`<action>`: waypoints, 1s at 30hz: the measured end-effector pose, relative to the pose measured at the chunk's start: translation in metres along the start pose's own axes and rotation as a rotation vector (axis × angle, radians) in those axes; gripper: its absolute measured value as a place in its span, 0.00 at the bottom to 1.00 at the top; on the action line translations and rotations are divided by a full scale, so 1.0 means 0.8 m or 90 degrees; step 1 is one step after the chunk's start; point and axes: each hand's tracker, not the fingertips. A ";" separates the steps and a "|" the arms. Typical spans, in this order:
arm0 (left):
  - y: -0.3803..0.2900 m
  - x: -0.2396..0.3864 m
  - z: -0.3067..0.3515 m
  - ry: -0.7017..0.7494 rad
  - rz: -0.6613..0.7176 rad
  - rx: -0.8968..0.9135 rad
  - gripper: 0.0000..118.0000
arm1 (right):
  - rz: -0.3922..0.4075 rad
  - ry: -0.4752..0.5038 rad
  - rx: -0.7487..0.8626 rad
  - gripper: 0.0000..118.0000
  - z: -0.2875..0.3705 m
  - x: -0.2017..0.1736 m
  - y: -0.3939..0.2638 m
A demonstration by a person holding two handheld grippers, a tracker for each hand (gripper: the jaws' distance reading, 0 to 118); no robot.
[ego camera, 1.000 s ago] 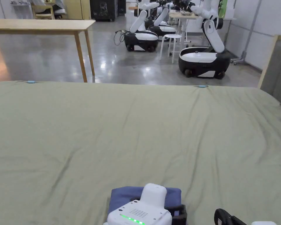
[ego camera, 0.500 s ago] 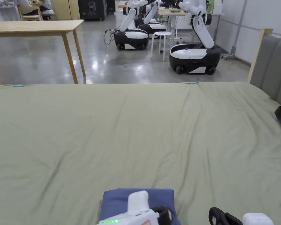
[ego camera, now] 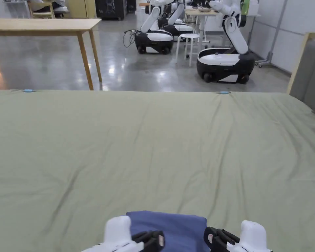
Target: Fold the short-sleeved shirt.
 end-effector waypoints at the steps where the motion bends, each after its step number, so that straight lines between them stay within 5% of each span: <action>1: 0.004 -0.020 0.013 0.019 -0.009 0.019 0.05 | -0.020 0.051 -0.018 0.01 -0.014 0.009 -0.003; 2: 0.006 -0.038 0.023 0.030 -0.005 0.028 0.12 | -0.032 0.074 -0.041 0.01 -0.026 0.014 -0.006; 4: 0.008 -0.074 0.035 0.054 0.043 0.019 0.79 | -0.016 0.019 -0.069 0.01 -0.044 0.019 -0.013; 5: 0.006 -0.093 0.035 0.042 0.080 0.016 0.97 | -0.004 -0.030 -0.071 0.01 -0.049 0.020 -0.015; 6: 0.005 -0.106 0.037 0.021 0.107 0.026 1.00 | -0.014 -0.037 -0.070 0.01 -0.051 0.024 -0.016; 8: 0.002 -0.135 0.025 -0.050 0.183 0.016 1.00 | -0.073 -0.001 -0.047 0.01 -0.049 0.029 -0.015; 13: -0.026 -0.185 -0.068 -0.259 0.390 -0.049 1.00 | -0.034 -0.013 -0.054 0.01 -0.050 0.023 -0.010; 15: -0.027 -0.172 -0.090 -0.330 0.371 -0.024 0.91 | -0.032 -0.013 -0.053 0.01 -0.048 0.021 -0.011; 17: -0.025 -0.142 -0.108 -0.204 0.340 -0.059 0.33 | -0.032 -0.012 -0.051 0.01 -0.046 0.019 -0.011; 18: -0.027 -0.131 -0.114 -0.101 0.303 -0.076 0.26 | -0.030 -0.014 -0.049 0.01 -0.045 0.018 -0.010; 19: -0.033 -0.131 -0.117 -0.073 0.271 -0.072 0.26 | -0.024 -0.024 -0.048 0.01 -0.045 0.017 -0.011; 22: -0.026 -0.145 -0.094 -0.146 0.363 -0.053 0.23 | -0.024 -0.025 -0.045 0.01 -0.035 0.011 -0.007; 30: 0.071 -0.277 0.071 -0.027 0.207 -0.015 0.23 | 0.030 -0.028 -0.024 0.01 -0.019 -0.048 -0.001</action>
